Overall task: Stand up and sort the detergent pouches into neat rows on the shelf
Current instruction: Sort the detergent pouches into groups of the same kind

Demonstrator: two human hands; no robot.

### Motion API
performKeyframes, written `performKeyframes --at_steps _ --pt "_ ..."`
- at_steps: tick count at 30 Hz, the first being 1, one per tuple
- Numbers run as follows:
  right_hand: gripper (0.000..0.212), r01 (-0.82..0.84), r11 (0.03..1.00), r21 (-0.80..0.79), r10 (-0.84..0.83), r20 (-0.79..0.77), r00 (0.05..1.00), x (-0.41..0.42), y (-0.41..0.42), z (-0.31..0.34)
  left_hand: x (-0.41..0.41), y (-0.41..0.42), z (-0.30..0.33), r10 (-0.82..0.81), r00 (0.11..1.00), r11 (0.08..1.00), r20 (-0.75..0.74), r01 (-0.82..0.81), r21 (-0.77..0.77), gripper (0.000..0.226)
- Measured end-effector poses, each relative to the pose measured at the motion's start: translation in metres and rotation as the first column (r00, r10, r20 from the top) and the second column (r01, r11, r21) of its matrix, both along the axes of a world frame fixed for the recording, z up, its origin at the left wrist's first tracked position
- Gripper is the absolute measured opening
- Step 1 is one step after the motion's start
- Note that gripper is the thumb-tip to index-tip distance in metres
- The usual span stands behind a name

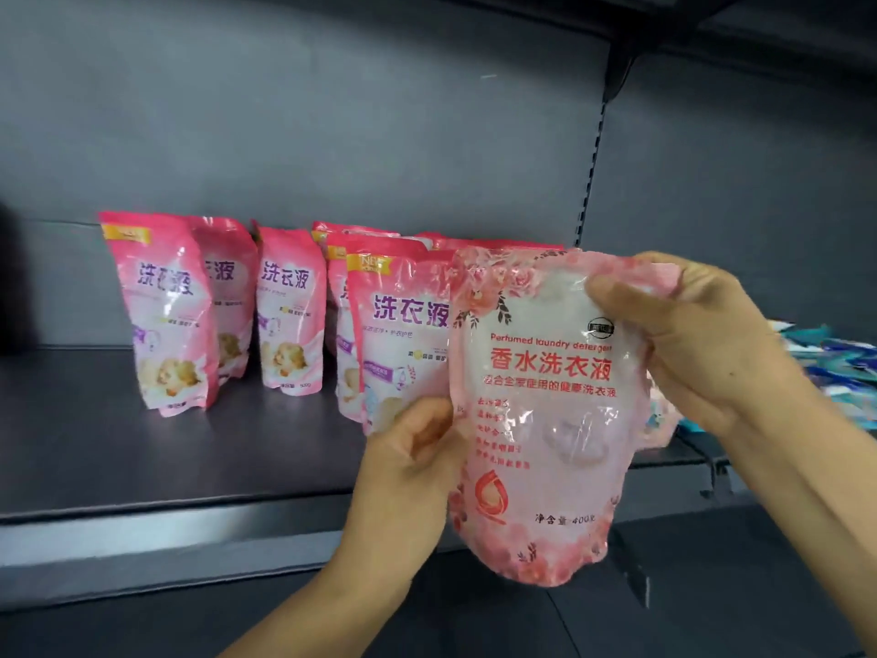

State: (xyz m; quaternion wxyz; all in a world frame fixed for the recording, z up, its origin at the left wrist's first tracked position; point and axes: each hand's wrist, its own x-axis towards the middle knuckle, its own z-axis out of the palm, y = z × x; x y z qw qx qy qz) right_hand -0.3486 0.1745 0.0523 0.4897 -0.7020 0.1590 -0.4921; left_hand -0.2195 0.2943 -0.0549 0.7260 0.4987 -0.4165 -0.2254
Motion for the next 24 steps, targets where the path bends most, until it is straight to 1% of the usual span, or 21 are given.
performKeyframes --at_steps 2,5,8,10,12,16,18,20,22,24 --pt "0.028 -0.116 0.993 0.005 0.116 0.018 0.993 0.012 0.016 -0.002 0.002 0.022 0.001 0.058 0.998 0.998 -0.036 -0.059 -0.029 0.020" --pt "0.023 -0.262 0.965 0.023 0.261 0.024 0.965 0.037 0.039 -0.006 0.012 0.056 -0.003 0.230 0.973 0.972 -0.021 -0.231 -0.042 0.020" --pt "0.017 -0.360 0.931 0.061 0.359 0.025 0.933 0.068 0.063 -0.011 0.027 0.091 -0.005 0.384 0.923 0.923 -0.024 -0.385 -0.029 0.024" --pt "0.009 -0.416 0.906 0.081 0.413 0.045 0.910 0.090 0.082 -0.011 0.039 0.112 -0.002 0.466 0.882 0.883 -0.064 -0.469 -0.028 0.028" --pt "0.008 -0.480 0.873 0.089 0.474 0.076 0.877 0.113 0.101 -0.010 0.052 0.132 0.004 0.527 0.841 0.843 -0.125 -0.536 -0.046 0.029" --pt "0.007 -0.515 0.855 0.055 0.512 0.059 0.857 0.162 0.140 -0.009 0.088 0.171 0.011 0.637 0.745 0.752 -0.201 -0.657 -0.049 0.026" --pt "0.012 -0.545 0.834 0.086 0.543 0.049 0.838 0.188 0.159 -0.011 0.112 0.192 0.012 0.667 0.705 0.720 -0.242 -0.693 -0.031 0.026" --pt "0.012 -0.569 0.812 0.128 0.573 0.011 0.820 0.215 0.179 -0.017 0.141 0.212 0.014 0.697 0.664 0.687 -0.271 -0.726 -0.013 0.026" --pt "0.010 -0.587 0.797 0.141 0.599 -0.062 0.798 0.243 0.199 -0.027 0.174 0.232 0.019 0.712 0.639 0.663 -0.292 -0.748 -0.020 0.026" --pt "0.011 -0.609 0.778 0.154 0.625 -0.093 0.775 0.274 0.219 -0.037 0.208 0.251 0.025 0.720 0.628 0.650 -0.296 -0.759 -0.029 0.025"
